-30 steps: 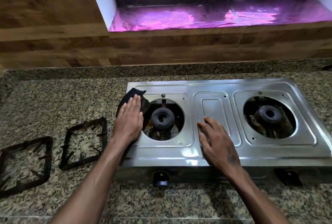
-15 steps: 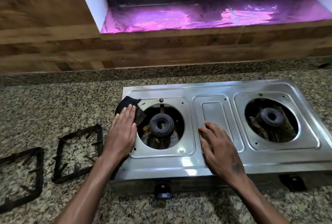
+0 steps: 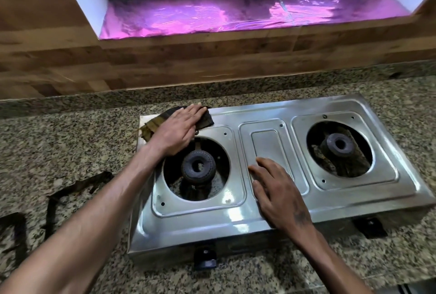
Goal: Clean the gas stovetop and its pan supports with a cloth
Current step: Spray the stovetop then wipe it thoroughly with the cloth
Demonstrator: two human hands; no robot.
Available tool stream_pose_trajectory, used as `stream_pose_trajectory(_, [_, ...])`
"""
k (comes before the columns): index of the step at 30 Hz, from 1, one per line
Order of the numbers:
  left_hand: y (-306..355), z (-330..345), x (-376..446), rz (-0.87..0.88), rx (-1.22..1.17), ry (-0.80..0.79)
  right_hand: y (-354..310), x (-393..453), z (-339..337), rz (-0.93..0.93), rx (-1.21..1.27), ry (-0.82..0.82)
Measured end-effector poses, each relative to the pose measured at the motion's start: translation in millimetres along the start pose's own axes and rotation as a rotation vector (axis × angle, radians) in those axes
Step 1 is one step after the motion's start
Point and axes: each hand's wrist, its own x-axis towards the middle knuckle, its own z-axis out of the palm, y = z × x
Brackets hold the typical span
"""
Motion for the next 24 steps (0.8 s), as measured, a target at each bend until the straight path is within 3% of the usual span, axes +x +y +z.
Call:
stream_pose_trajectory(4, [-15.7, -3.3, -15.5, 0.052, -0.038, 0.004, -1.5, 0.2, -0.6, 0.007, -0.005, -0.010])
stream_pose_trajectory(10, [-31.9, -4.1, -67.1, -0.005, -0.037, 0.021, -2.1, 0.6, -1.0, 0.004, -0.005, -0.010])
stream_pose_trajectory(18, [-12.7, 0.3, -2.1, 0.133, -0.012, -0.018, -2.1, 0.8, 0.6, 0.006, -0.011, 0.000])
stream_pose_trajectory(24, [-26.6, -3.5, -39.5, 0.082, -0.070, 0.013, -1.5, 1.3, 0.0, 0.005, 0.006, -0.011])
